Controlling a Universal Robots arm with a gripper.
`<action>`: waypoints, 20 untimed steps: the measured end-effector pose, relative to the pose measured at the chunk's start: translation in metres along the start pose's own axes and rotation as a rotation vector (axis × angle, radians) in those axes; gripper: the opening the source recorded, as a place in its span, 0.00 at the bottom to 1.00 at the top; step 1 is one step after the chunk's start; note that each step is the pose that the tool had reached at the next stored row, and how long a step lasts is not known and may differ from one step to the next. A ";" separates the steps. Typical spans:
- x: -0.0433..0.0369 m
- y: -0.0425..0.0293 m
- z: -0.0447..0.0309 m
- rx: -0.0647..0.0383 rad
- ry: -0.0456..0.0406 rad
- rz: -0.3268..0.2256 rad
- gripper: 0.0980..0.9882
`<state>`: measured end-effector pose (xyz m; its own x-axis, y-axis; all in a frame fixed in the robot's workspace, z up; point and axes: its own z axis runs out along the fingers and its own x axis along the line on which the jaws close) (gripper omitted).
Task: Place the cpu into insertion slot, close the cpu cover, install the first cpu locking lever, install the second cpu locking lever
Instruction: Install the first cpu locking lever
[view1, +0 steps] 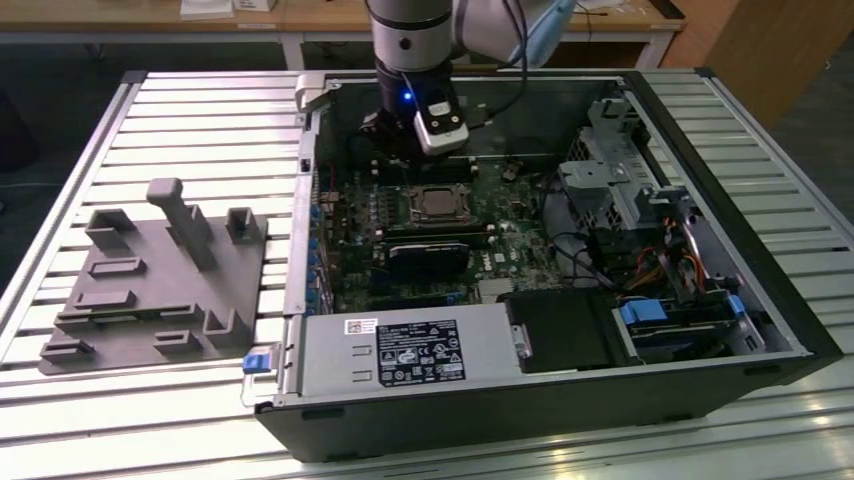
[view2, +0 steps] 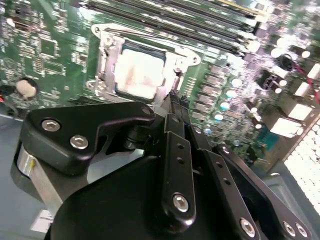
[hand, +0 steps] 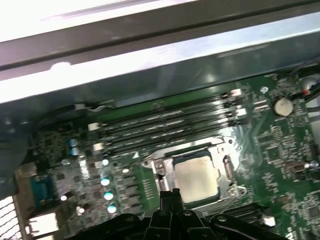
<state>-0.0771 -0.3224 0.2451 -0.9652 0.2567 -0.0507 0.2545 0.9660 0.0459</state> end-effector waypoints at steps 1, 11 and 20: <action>0.0026 -0.0007 -0.0002 0.000 0.0000 0.000 0.01; 0.0289 -0.0076 -0.0016 -0.001 0.0002 -0.002 0.01; 0.0305 -0.0081 -0.0016 -0.088 0.0267 -0.040 0.01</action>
<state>-0.1087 -0.3224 0.2448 -0.9760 0.2159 -0.0277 0.2106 0.9687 0.1318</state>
